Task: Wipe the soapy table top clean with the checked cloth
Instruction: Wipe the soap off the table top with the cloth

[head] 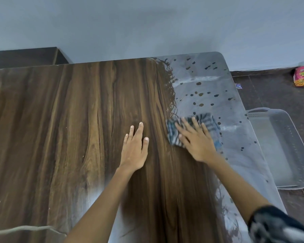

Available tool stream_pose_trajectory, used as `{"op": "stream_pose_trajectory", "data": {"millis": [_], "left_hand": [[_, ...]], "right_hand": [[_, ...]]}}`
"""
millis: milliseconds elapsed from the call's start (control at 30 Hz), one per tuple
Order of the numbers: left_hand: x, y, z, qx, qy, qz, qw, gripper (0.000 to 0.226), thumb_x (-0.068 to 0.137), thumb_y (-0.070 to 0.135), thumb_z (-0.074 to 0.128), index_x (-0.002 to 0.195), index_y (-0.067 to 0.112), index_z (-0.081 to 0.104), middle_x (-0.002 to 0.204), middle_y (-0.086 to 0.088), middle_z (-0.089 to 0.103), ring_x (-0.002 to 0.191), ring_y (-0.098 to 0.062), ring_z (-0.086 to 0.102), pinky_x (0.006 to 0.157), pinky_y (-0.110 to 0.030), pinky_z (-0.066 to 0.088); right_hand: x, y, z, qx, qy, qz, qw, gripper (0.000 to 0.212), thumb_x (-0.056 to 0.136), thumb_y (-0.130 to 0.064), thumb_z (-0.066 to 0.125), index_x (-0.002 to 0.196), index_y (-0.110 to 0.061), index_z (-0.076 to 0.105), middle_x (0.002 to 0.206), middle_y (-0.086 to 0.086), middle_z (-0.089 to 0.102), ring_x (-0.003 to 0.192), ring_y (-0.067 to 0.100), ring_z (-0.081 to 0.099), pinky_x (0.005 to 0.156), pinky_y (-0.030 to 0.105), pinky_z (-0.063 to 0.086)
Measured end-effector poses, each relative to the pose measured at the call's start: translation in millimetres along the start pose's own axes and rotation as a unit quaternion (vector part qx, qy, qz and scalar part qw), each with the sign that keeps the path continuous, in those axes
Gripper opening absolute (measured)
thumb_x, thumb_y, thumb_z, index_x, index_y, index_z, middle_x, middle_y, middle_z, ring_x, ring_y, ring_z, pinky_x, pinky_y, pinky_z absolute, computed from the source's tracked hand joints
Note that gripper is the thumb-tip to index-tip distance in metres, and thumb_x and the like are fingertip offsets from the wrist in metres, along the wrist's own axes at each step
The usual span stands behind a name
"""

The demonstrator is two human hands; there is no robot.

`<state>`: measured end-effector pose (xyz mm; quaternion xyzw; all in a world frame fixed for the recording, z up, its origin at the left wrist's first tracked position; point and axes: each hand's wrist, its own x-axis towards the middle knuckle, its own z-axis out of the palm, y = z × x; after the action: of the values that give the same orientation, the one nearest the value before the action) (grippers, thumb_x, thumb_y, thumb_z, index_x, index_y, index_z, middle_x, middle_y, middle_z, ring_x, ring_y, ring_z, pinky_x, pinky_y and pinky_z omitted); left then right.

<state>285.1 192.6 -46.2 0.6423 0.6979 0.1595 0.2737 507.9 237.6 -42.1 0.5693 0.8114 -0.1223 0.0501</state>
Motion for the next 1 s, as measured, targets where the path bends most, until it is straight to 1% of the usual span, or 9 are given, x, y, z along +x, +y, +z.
{"op": "stream_pose_trajectory", "data": {"millis": [100,167,267,400,533,700,800,900,1000], "left_hand": [[21,4,-2,0.029,-0.015,0.006,0.999,0.054,0.101,0.030,0.025,0.149,0.018,0.005,0.157,0.004,0.007,0.144,-0.016,-0.006,0.116,-0.034,0.000],[37,5,-3,0.048,-0.023,0.006,0.999,0.053,0.101,0.031,0.024,0.149,0.021,0.004,0.157,0.006,0.002,0.144,-0.016,-0.008,0.115,-0.034,-0.002],[59,6,-7,0.044,-0.021,-0.001,0.999,0.051,0.101,0.028,0.024,0.148,0.019,0.009,0.157,0.004,0.001,0.144,-0.017,-0.007,0.115,-0.034,-0.001],[83,5,-10,0.047,-0.022,-0.001,0.999,0.054,0.100,0.028,0.029,0.149,0.019,0.007,0.157,0.005,-0.002,0.143,-0.016,-0.010,0.115,-0.033,-0.003],[101,6,-11,0.051,-0.011,0.001,0.999,0.052,0.101,0.031,0.025,0.149,0.019,0.008,0.157,0.004,0.000,0.144,-0.016,-0.009,0.115,-0.034,-0.003],[124,10,-15,0.056,-0.016,-0.001,0.998,0.051,0.101,0.030,0.023,0.148,0.019,0.008,0.157,0.003,0.000,0.144,-0.018,-0.008,0.116,-0.035,-0.002],[136,10,-19,0.047,-0.009,0.002,0.999,0.051,0.100,0.020,0.026,0.148,0.017,0.009,0.157,0.003,0.002,0.144,-0.016,-0.005,0.116,-0.033,-0.001],[149,5,-23,0.041,0.011,0.004,0.999,0.054,0.098,0.014,0.028,0.148,0.017,0.012,0.157,0.004,0.005,0.144,-0.014,-0.002,0.116,-0.030,0.000],[161,1,-23,0.052,0.030,0.004,0.998,0.053,0.098,0.016,0.029,0.148,0.017,0.013,0.157,0.004,0.007,0.144,-0.014,-0.001,0.116,-0.031,0.001]], "right_hand": [[67,-9,-15,0.027,-0.004,0.066,0.997,0.048,0.101,-0.043,0.016,0.148,-0.037,0.008,0.158,-0.006,-0.002,0.144,0.025,-0.010,0.113,0.046,-0.008],[90,-28,-20,0.040,-0.012,0.056,0.998,0.048,0.101,-0.040,0.018,0.148,-0.036,0.009,0.158,-0.004,-0.005,0.143,0.028,-0.012,0.113,0.049,-0.009],[80,-45,-11,0.017,0.001,-0.038,0.999,0.049,0.100,-0.040,0.018,0.148,-0.036,0.008,0.157,-0.005,-0.004,0.143,0.027,-0.011,0.113,0.047,-0.009],[32,-26,-2,0.021,0.011,-0.133,0.991,0.055,0.096,-0.049,0.004,0.145,-0.034,0.024,0.153,-0.011,0.013,0.143,0.020,0.004,0.116,0.039,-0.002],[66,6,-13,0.018,0.018,-0.054,0.998,0.054,0.094,-0.051,0.002,0.146,-0.038,0.012,0.153,-0.014,0.002,0.142,0.015,-0.008,0.114,0.036,-0.010],[148,-11,-27,0.047,0.043,0.067,0.996,0.047,0.101,-0.038,0.022,0.147,-0.035,0.018,0.158,-0.007,0.005,0.145,0.025,-0.004,0.115,0.046,-0.004],[139,-27,-24,0.035,0.042,-0.022,0.998,0.048,0.099,-0.032,0.024,0.147,-0.034,0.018,0.157,-0.006,0.007,0.144,0.027,-0.003,0.115,0.047,-0.005],[88,-18,-17,0.031,0.023,-0.130,0.991,0.054,0.092,-0.036,0.015,0.145,-0.034,0.026,0.154,-0.010,0.017,0.144,0.020,0.004,0.116,0.040,-0.003],[75,16,-19,0.041,0.015,-0.081,0.996,0.052,0.093,-0.043,0.009,0.143,-0.039,0.019,0.152,-0.016,0.011,0.144,0.016,0.000,0.115,0.035,-0.008]]}}
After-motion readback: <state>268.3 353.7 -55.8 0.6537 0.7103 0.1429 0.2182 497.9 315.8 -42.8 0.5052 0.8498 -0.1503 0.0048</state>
